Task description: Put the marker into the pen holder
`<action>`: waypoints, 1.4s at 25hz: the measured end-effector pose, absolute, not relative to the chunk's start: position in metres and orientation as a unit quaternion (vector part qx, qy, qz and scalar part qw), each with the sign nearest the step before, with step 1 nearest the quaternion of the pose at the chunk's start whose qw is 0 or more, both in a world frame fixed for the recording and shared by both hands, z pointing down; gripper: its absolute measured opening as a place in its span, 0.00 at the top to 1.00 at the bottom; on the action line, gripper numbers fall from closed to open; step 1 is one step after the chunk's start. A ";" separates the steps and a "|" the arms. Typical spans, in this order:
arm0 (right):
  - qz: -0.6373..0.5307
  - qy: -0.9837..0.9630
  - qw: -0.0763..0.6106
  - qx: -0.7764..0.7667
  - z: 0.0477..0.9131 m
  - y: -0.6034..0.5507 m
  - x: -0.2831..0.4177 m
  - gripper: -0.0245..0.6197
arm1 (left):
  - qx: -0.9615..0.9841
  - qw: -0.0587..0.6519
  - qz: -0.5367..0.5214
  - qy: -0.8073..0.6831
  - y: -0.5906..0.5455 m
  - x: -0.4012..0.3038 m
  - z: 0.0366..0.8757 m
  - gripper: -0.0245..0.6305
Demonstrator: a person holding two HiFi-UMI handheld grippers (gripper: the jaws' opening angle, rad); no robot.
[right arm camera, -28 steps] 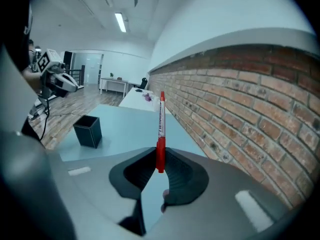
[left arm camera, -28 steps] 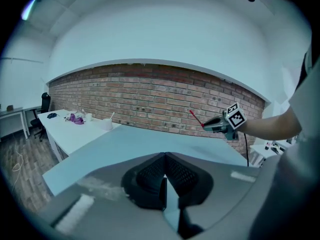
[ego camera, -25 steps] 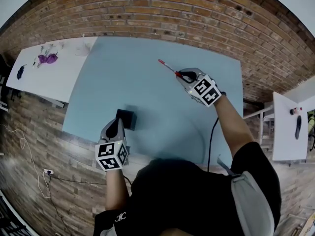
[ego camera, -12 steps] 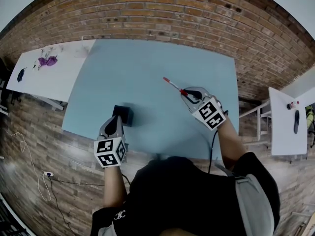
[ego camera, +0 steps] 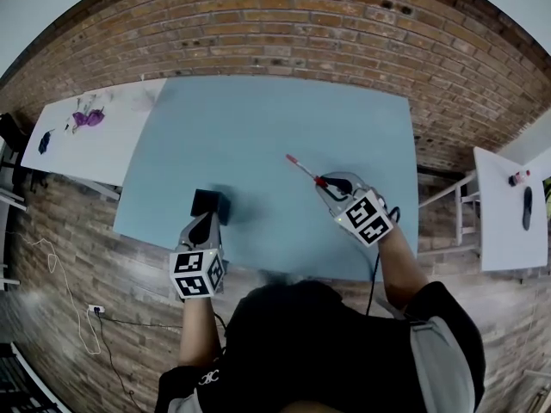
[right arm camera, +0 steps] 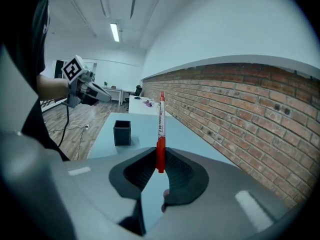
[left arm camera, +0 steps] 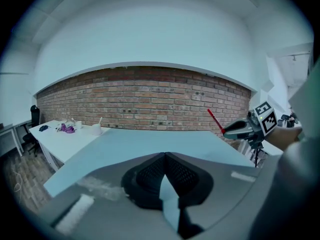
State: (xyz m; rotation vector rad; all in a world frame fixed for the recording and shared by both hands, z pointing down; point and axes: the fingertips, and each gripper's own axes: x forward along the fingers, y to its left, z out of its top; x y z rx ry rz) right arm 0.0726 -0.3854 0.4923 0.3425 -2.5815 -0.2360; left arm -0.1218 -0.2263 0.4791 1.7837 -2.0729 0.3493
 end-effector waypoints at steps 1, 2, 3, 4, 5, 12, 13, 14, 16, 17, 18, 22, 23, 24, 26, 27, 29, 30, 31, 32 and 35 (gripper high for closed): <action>-0.086 -0.953 0.262 0.127 0.495 -0.383 0.075 0.87 | 0.640 0.189 0.129 -0.734 -0.230 -0.118 0.480 0.96; -0.085 -0.952 0.263 0.129 0.497 -0.382 0.078 0.87 | 0.644 0.186 0.134 -0.730 -0.234 -0.116 0.480 0.96; -0.083 -0.953 0.261 0.132 0.499 -0.380 0.081 0.87 | 0.647 0.183 0.138 -0.727 -0.240 -0.114 0.480 0.96; -0.078 -0.953 0.258 0.135 0.500 -0.379 0.083 0.87 | 0.651 0.179 0.141 -0.724 -0.245 -0.113 0.479 0.96; -0.072 -0.955 0.253 0.139 0.500 -0.379 0.085 0.87 | 0.655 0.174 0.147 -0.720 -0.251 -0.112 0.478 0.96; -0.046 -0.953 0.253 0.161 0.506 -0.373 0.091 0.87 | 0.675 0.142 0.174 -0.703 -0.279 -0.129 0.464 0.96; -0.044 -0.952 0.256 0.163 0.509 -0.371 0.088 0.87 | 0.677 0.139 0.173 -0.702 -0.279 -0.134 0.462 0.96; -0.042 -0.950 0.260 0.166 0.512 -0.370 0.084 0.87 | 0.680 0.137 0.172 -0.699 -0.279 -0.140 0.461 0.96; -0.039 -0.947 0.266 0.176 0.515 -0.365 0.073 0.87 | 0.689 0.135 0.175 -0.691 -0.276 -0.153 0.465 0.96; -0.036 -0.946 0.266 0.180 0.515 -0.361 0.066 0.87 | 0.693 0.136 0.175 -0.686 -0.274 -0.163 0.468 0.96; -0.034 -0.945 0.266 0.185 0.515 -0.357 0.057 0.87 | 0.697 0.138 0.173 -0.682 -0.272 -0.174 0.470 0.96; -0.044 -0.935 0.288 0.204 0.516 -0.339 0.015 0.87 | 0.715 0.140 0.154 -0.668 -0.262 -0.224 0.471 0.96; -0.045 -0.932 0.294 0.209 0.516 -0.333 0.004 0.87 | 0.720 0.139 0.153 -0.662 -0.258 -0.235 0.472 0.96; -0.038 -0.930 0.297 0.214 0.516 -0.325 -0.005 0.87 | 0.726 0.138 0.156 -0.656 -0.254 -0.246 0.474 0.96; -0.011 -0.927 0.297 0.231 0.517 -0.307 -0.022 0.87 | 0.739 0.136 0.171 -0.638 -0.245 -0.266 0.480 0.96; 0.002 -0.922 0.300 0.245 0.518 -0.298 -0.029 0.87 | 0.745 0.136 0.176 -0.628 -0.240 -0.276 0.483 0.96; 0.019 -0.907 0.317 0.275 0.524 -0.277 -0.045 0.87 | 0.759 0.143 0.172 -0.611 -0.229 -0.297 0.486 0.96; 0.022 -0.899 0.330 0.286 0.527 -0.264 -0.055 0.87 | 0.765 0.149 0.167 -0.603 -0.222 -0.307 0.487 0.96; 0.023 -0.891 0.345 0.294 0.528 -0.249 -0.064 0.87 | 0.771 0.154 0.164 -0.595 -0.215 -0.316 0.489 0.96; 0.021 -0.883 0.359 0.302 0.527 -0.234 -0.072 0.87 | 0.778 0.160 0.162 -0.585 -0.207 -0.322 0.491 0.96; 0.012 -0.860 0.398 0.320 0.520 -0.201 -0.087 0.87 | 0.798 0.174 0.162 -0.554 -0.189 -0.334 0.499 0.96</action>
